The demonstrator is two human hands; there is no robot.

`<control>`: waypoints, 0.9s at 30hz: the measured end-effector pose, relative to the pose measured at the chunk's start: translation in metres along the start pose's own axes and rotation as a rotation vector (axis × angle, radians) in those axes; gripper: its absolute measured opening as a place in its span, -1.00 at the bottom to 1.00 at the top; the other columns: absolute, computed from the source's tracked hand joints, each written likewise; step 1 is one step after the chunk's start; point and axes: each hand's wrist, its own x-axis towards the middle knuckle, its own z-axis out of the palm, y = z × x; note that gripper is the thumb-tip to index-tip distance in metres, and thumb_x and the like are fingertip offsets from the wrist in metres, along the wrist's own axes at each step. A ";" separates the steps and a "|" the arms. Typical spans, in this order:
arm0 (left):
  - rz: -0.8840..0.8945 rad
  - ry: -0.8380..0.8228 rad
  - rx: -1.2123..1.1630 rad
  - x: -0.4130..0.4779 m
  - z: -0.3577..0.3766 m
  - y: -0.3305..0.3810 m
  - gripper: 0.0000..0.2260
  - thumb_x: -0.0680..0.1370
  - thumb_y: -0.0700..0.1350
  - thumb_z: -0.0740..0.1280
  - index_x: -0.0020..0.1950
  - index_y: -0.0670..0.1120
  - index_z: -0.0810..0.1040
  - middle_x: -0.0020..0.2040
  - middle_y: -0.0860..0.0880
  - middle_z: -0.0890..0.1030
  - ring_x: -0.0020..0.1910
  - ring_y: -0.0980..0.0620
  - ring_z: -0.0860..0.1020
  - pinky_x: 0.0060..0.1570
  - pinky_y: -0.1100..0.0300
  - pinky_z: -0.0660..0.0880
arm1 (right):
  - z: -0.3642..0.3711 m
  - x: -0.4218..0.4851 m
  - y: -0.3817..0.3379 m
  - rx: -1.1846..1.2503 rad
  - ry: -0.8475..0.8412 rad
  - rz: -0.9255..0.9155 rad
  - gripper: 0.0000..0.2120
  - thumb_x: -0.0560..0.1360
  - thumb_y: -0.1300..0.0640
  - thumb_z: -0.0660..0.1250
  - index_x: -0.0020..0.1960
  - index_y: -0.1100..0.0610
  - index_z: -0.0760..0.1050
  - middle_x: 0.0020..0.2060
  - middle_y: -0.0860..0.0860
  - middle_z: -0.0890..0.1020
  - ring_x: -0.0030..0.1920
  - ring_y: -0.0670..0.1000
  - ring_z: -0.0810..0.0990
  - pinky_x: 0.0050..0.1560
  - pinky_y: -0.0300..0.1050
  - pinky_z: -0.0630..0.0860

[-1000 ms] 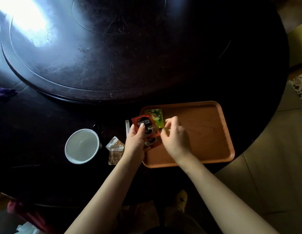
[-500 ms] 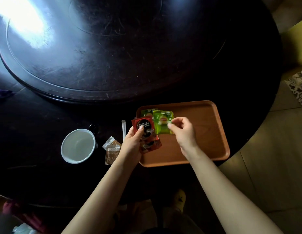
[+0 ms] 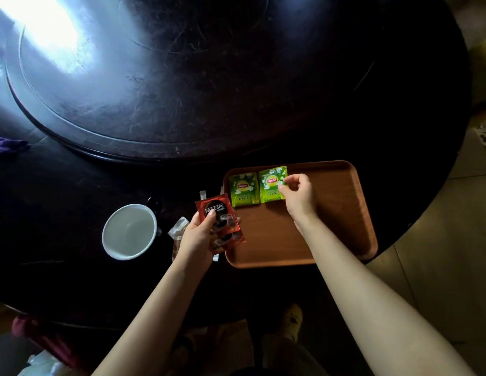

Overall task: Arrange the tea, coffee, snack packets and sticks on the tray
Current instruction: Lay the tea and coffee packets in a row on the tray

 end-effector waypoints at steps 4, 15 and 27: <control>-0.004 0.011 0.019 0.002 0.001 -0.001 -0.75 0.59 -0.13 0.14 0.24 -0.14 0.42 -0.15 -0.14 0.69 -0.16 -0.07 0.68 -0.16 -0.07 0.61 | -0.001 0.001 -0.001 0.030 -0.027 -0.025 -0.85 0.44 0.32 0.32 -0.06 0.14 0.42 -0.25 -0.14 0.46 -0.12 -0.03 0.48 -0.08 -0.15 0.45; -0.009 0.009 0.034 0.003 0.000 0.001 -0.76 0.59 -0.13 0.14 0.23 -0.15 0.42 -0.08 -0.20 0.64 -0.18 -0.06 0.67 -0.20 -0.01 0.62 | 0.013 -0.002 -0.002 -0.509 0.035 -0.164 -0.83 0.47 0.23 0.32 0.02 0.28 0.45 0.06 0.21 0.54 0.04 0.19 0.53 -0.01 0.01 0.46; -0.033 0.019 0.032 0.007 0.002 -0.001 -0.78 0.58 -0.12 0.16 0.20 -0.11 0.44 -0.04 -0.24 0.63 -0.19 -0.07 0.67 -0.25 0.01 0.63 | 0.025 -0.017 0.011 -0.800 -0.183 -0.745 -0.70 0.37 0.24 0.41 0.10 0.14 0.57 0.05 0.19 0.59 0.07 0.20 0.55 0.06 0.07 0.54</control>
